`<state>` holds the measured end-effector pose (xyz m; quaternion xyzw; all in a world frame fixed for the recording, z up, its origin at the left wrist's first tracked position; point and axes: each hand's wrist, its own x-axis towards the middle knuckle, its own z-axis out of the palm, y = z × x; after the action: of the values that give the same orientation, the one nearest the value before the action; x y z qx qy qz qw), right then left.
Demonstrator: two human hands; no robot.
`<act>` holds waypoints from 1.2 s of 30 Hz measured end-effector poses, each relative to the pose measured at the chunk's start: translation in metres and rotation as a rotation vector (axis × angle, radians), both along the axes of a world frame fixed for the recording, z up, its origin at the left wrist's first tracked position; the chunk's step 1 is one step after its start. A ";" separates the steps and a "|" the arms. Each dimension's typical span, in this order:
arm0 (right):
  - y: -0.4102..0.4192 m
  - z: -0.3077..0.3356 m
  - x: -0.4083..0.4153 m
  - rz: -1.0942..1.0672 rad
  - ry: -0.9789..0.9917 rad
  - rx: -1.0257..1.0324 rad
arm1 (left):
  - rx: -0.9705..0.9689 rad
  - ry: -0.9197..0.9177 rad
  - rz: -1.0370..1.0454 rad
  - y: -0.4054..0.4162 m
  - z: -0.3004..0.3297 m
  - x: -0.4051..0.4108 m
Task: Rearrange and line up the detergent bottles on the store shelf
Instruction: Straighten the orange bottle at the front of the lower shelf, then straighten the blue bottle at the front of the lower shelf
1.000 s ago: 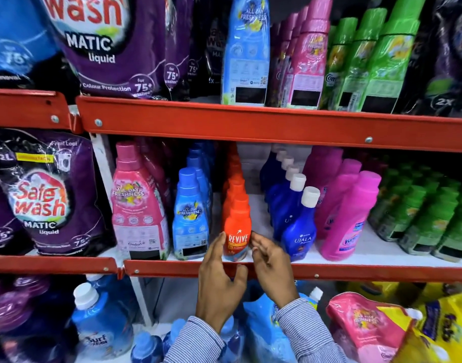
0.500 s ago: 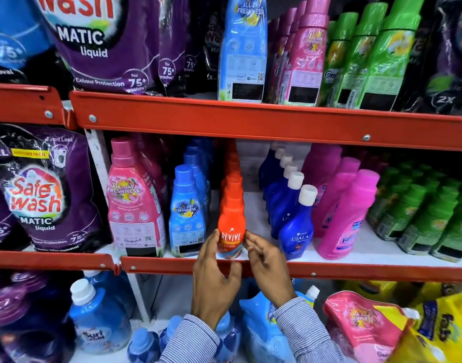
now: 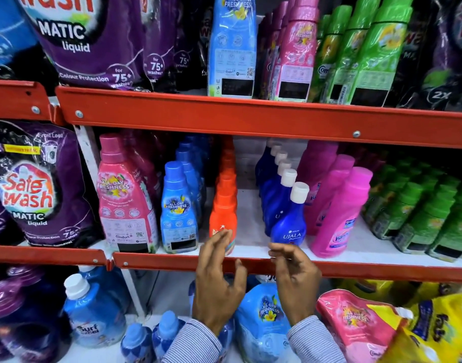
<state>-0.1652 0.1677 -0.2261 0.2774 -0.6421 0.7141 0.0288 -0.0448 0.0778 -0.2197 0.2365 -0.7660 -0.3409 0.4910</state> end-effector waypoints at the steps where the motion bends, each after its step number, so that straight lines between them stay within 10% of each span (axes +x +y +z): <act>1: 0.005 0.000 -0.005 -0.048 -0.003 -0.031 | -0.012 0.005 -0.012 0.005 0.000 -0.005; 36: 0.044 0.011 -0.074 0.272 -0.155 0.102 | 0.275 -0.111 -0.074 0.050 -0.001 -0.079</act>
<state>-0.2391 0.2113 -0.2152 0.3067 -0.6343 0.6972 -0.1318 -0.1239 0.1280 -0.2204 0.2915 -0.7461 -0.4471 0.3980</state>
